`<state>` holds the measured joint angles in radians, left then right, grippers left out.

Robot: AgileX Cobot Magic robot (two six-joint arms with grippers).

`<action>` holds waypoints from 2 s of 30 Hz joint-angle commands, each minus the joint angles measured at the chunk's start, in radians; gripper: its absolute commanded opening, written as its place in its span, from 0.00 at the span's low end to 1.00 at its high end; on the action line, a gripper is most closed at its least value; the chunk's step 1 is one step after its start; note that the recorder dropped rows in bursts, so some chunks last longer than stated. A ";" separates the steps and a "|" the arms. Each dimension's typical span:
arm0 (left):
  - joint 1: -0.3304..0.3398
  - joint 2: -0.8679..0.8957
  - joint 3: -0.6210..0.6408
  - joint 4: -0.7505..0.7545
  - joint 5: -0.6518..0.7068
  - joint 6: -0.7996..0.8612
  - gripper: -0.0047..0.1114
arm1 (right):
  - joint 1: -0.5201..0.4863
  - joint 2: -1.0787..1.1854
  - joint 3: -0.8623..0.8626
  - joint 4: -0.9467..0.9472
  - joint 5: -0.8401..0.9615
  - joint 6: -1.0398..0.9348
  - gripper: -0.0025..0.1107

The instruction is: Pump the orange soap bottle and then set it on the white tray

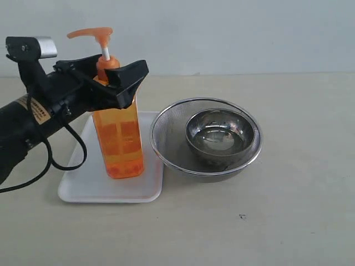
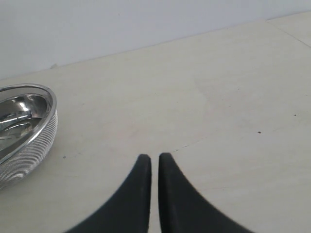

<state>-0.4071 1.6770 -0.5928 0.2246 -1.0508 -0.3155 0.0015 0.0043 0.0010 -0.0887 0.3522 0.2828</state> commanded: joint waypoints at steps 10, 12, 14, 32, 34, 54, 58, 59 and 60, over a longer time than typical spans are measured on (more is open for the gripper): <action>-0.005 0.010 -0.019 0.018 0.082 0.025 0.37 | -0.001 -0.004 -0.001 -0.002 -0.004 0.002 0.03; -0.005 0.010 -0.019 0.018 0.082 0.025 0.28 | -0.001 -0.004 -0.001 -0.002 -0.004 0.002 0.03; -0.005 0.010 -0.019 0.018 0.082 0.047 0.20 | -0.001 -0.004 -0.001 -0.002 -0.004 0.002 0.03; 0.084 0.003 -0.019 0.036 0.049 0.199 0.08 | -0.001 -0.004 -0.001 -0.002 -0.004 0.004 0.03; 0.094 0.000 -0.019 0.038 0.031 0.197 0.08 | -0.001 -0.004 -0.001 -0.002 -0.004 0.004 0.03; 0.143 -0.025 -0.121 0.214 0.078 0.054 0.08 | -0.001 -0.004 -0.001 -0.007 -0.011 0.003 0.03; 0.168 -0.025 -0.129 0.248 0.094 0.043 0.08 | -0.001 -0.004 -0.001 -0.007 -0.011 0.003 0.03; 0.177 -0.025 -0.129 0.262 0.090 0.036 0.08 | -0.001 -0.004 -0.001 -0.007 -0.011 0.003 0.03; 0.179 -0.025 -0.129 0.274 0.088 0.027 0.08 | -0.001 -0.004 -0.001 -0.007 -0.011 0.003 0.03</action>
<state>-0.2432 1.6716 -0.7031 0.4698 -0.8916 -0.2646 0.0015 0.0043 0.0010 -0.0927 0.3522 0.2889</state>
